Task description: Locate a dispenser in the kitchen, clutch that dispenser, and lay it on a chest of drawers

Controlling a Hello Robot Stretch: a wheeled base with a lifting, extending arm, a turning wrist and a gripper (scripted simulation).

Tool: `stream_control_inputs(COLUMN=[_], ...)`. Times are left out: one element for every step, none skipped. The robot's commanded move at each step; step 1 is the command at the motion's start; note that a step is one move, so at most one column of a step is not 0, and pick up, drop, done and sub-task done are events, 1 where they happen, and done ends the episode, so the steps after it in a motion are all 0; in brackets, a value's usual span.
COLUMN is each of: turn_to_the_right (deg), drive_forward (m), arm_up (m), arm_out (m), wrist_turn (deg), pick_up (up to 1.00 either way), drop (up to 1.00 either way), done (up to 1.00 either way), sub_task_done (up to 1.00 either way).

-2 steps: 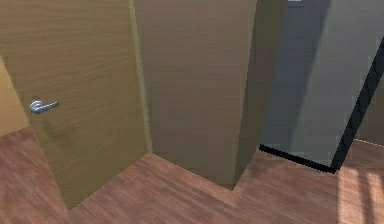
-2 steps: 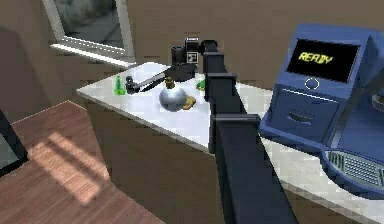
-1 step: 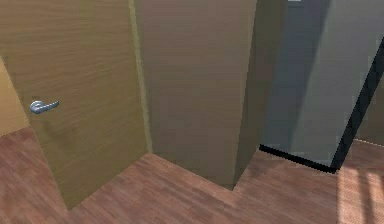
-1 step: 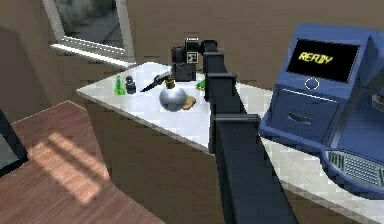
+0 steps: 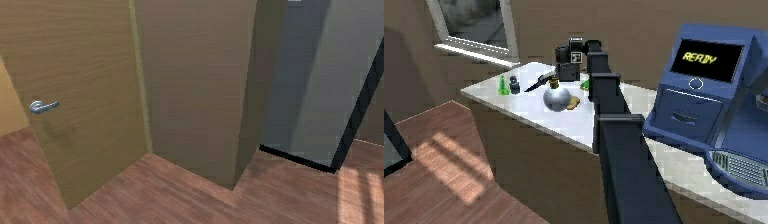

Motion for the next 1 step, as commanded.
stream_control_inputs(turn_to_the_right=[0.0], drive_forward=[0.00], arm_up=[0.00], arm_out=[0.00], wrist_turn=[-45.0], pick_up=[0.00], drop=[0.00], done=[0.00], sub_task_done=[0.00])
